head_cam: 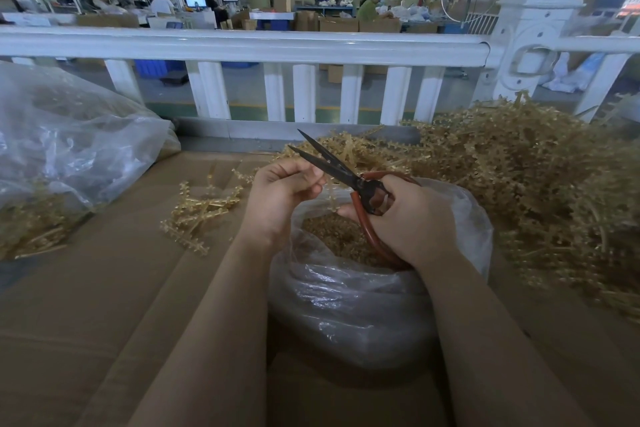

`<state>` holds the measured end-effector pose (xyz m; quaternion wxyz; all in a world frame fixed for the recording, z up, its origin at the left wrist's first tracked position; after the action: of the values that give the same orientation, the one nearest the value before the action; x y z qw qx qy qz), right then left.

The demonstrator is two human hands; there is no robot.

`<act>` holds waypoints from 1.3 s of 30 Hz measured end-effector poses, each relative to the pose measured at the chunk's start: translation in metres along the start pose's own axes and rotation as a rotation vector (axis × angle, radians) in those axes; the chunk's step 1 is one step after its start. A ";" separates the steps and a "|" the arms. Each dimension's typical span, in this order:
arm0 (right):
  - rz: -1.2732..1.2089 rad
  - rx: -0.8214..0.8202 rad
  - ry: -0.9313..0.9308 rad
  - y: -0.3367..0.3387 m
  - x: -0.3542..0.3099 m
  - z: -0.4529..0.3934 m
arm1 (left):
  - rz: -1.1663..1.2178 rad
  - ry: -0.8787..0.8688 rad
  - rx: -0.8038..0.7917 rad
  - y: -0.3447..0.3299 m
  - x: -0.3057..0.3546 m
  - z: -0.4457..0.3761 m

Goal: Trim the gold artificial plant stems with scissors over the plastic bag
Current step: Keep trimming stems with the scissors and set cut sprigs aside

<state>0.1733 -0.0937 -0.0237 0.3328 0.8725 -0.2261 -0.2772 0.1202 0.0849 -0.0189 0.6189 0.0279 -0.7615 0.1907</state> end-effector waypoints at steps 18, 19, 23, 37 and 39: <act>-0.008 0.020 -0.002 -0.003 0.002 0.001 | -0.044 -0.029 -0.023 -0.004 0.001 0.002; -0.005 0.028 0.002 -0.003 0.002 0.001 | -0.051 -0.037 -0.008 -0.004 0.001 0.001; 0.010 0.049 0.005 -0.002 0.001 0.001 | -0.072 -0.096 0.040 -0.006 0.001 0.001; 0.004 0.101 0.020 0.001 -0.002 0.002 | -0.026 -0.124 0.039 -0.008 0.001 -0.001; 0.003 0.115 0.024 0.002 -0.003 0.002 | -0.030 -0.121 0.035 -0.007 0.001 -0.001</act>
<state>0.1695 -0.0949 -0.0225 0.2853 0.8931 -0.2389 -0.2527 0.1231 0.0787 -0.0156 0.5741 0.0617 -0.7935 0.1924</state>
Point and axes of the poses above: each hand's wrist, its own z-axis away from the middle knuckle, its own y-axis out of the back of the hand, x = y × z, the point moved 4 cm from there along -z, towards the middle knuckle, and after that the axes turned 7 degrees about y, right-handed, at the moved point
